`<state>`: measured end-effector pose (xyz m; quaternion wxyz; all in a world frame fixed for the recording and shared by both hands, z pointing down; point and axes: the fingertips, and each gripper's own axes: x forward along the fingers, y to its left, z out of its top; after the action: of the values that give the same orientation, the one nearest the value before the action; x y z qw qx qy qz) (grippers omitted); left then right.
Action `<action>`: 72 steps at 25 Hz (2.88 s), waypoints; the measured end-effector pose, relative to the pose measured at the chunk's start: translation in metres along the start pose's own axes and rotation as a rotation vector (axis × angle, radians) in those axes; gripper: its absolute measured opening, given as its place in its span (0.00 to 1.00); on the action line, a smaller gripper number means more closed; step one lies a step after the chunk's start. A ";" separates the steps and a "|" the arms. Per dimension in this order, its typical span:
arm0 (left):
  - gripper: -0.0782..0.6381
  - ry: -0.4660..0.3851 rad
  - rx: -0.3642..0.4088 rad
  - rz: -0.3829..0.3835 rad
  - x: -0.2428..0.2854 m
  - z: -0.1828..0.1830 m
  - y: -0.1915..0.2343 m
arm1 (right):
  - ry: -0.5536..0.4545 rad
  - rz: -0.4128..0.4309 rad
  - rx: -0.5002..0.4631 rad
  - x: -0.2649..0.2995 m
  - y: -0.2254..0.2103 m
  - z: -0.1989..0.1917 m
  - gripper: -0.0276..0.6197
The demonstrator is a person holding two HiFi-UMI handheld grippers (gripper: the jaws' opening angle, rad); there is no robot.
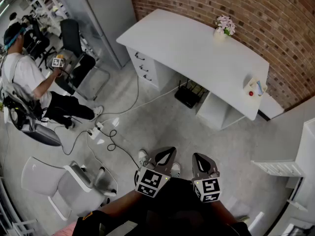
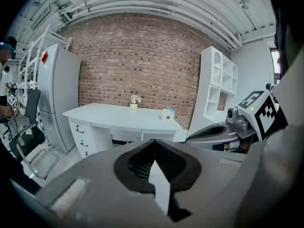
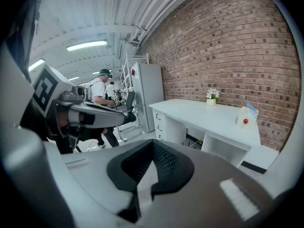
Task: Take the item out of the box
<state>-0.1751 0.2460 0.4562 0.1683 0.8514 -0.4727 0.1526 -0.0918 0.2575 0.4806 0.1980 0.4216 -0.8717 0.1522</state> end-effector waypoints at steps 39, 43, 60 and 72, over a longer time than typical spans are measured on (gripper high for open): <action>0.12 -0.033 0.030 -0.051 0.077 0.053 -0.003 | -0.086 -0.249 0.176 -0.015 -0.111 0.024 0.05; 0.12 -0.035 0.037 -0.088 0.108 0.063 -0.002 | -0.061 -0.274 0.184 -0.001 -0.135 0.024 0.05; 0.12 -0.078 0.018 -0.156 0.219 0.129 0.026 | -0.003 -0.338 0.116 0.049 -0.222 0.082 0.05; 0.12 -0.107 0.055 -0.202 0.291 0.169 0.020 | -0.008 -0.396 0.098 0.070 -0.292 0.103 0.05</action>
<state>-0.0278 -0.0561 0.4294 0.1340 0.9059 -0.3885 0.1021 0.0786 -0.0087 0.4526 0.2001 0.5945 -0.7641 0.1508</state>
